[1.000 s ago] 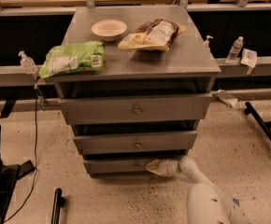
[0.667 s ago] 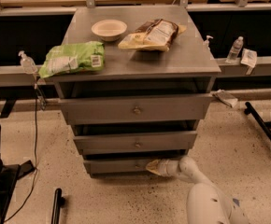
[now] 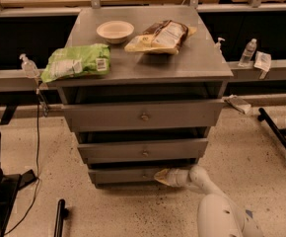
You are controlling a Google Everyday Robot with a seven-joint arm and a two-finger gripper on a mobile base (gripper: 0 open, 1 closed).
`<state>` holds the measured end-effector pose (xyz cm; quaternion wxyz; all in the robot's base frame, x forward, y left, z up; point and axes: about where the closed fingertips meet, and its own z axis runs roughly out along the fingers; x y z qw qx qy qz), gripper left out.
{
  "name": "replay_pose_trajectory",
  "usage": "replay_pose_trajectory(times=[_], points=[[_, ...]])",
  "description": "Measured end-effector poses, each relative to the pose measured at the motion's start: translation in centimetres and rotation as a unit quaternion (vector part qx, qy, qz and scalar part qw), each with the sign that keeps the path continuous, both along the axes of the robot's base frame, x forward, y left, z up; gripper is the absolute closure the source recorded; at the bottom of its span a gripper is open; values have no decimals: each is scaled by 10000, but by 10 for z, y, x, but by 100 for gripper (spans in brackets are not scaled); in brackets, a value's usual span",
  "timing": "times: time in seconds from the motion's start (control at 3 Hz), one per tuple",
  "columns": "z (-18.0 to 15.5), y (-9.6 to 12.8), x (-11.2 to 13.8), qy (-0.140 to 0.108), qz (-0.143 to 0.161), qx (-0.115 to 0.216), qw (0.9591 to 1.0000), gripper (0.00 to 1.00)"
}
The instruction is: Close bottom drawer
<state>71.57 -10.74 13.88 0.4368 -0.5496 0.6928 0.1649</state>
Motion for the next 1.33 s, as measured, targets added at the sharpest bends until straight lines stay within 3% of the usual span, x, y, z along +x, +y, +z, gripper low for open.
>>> replay_pose_trajectory(times=[0.67,1.0,1.33], points=[[-4,5,-2,28,56,38,10000,24],[-8,-10,-8,59,-23,224,9997,18],[-8,-11,-10,59,-23,224,9997,30]])
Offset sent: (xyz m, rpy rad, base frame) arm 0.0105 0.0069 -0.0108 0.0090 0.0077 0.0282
